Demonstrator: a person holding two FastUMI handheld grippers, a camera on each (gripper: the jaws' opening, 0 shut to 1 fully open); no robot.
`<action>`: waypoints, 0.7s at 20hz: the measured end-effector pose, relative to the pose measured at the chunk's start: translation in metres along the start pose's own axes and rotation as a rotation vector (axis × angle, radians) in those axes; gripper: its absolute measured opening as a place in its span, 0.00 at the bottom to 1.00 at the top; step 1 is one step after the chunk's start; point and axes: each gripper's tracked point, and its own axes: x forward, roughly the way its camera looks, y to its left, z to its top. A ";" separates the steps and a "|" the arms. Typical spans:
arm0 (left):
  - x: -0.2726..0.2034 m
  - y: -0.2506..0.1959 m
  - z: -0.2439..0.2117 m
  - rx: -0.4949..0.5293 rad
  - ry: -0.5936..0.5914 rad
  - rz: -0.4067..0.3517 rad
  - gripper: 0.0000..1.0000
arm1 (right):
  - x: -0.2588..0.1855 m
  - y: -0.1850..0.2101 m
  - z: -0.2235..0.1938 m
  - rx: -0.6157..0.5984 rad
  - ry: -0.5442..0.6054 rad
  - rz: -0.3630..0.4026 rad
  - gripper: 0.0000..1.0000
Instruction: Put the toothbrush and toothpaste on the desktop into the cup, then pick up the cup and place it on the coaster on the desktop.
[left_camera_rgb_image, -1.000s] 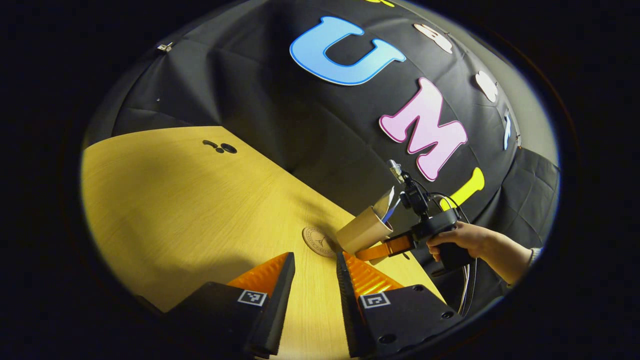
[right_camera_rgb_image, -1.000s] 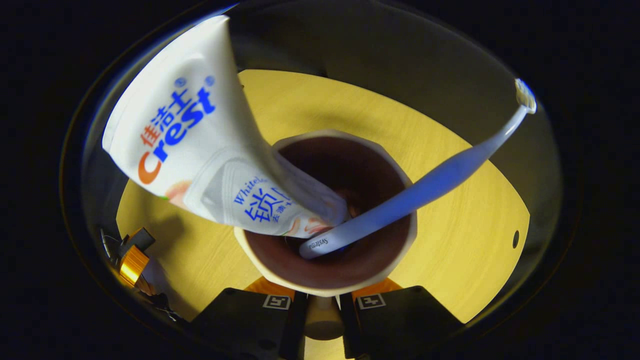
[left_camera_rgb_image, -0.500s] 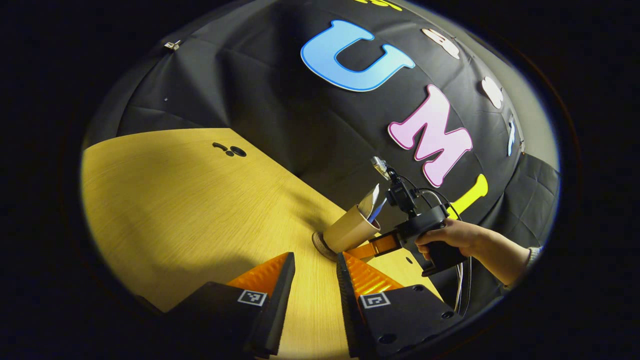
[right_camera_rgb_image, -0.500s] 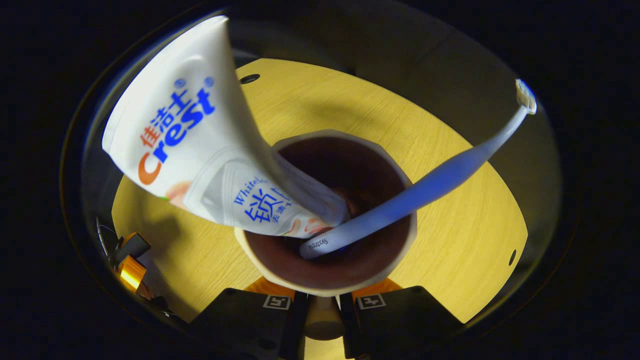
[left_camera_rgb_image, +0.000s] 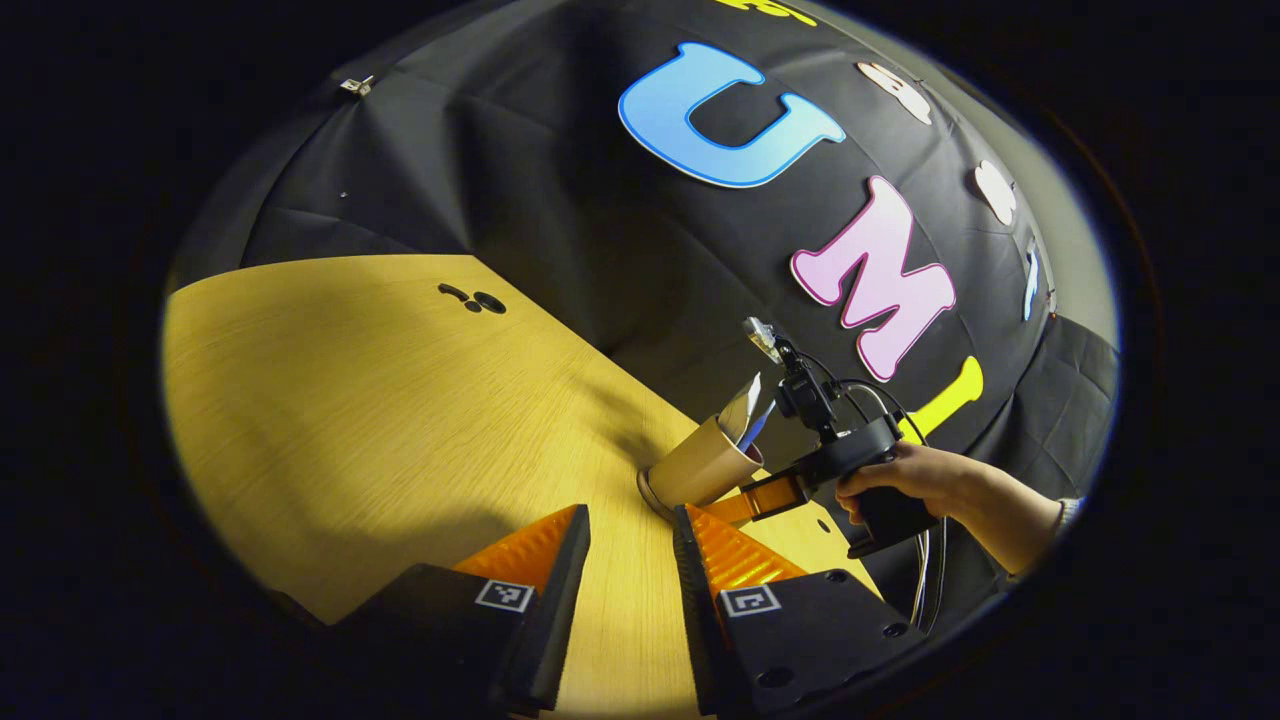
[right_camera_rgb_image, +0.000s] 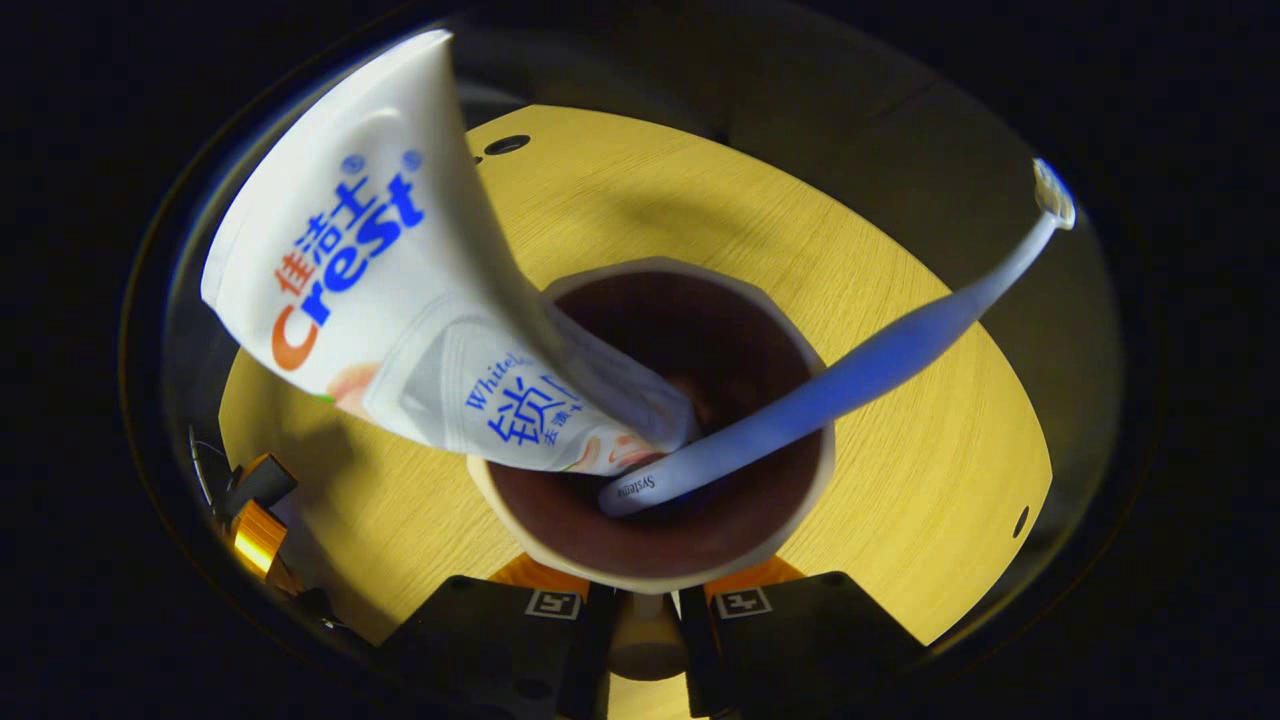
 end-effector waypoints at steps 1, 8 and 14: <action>-0.001 -0.001 0.000 0.001 0.001 -0.001 0.53 | -0.001 0.001 0.000 0.000 0.001 -0.001 0.39; -0.004 -0.003 0.000 0.002 0.002 -0.004 0.63 | -0.012 -0.001 -0.003 -0.005 -0.004 -0.013 0.56; -0.009 -0.018 0.001 -0.005 0.021 -0.020 0.53 | -0.047 -0.007 0.006 0.019 -0.081 -0.018 0.72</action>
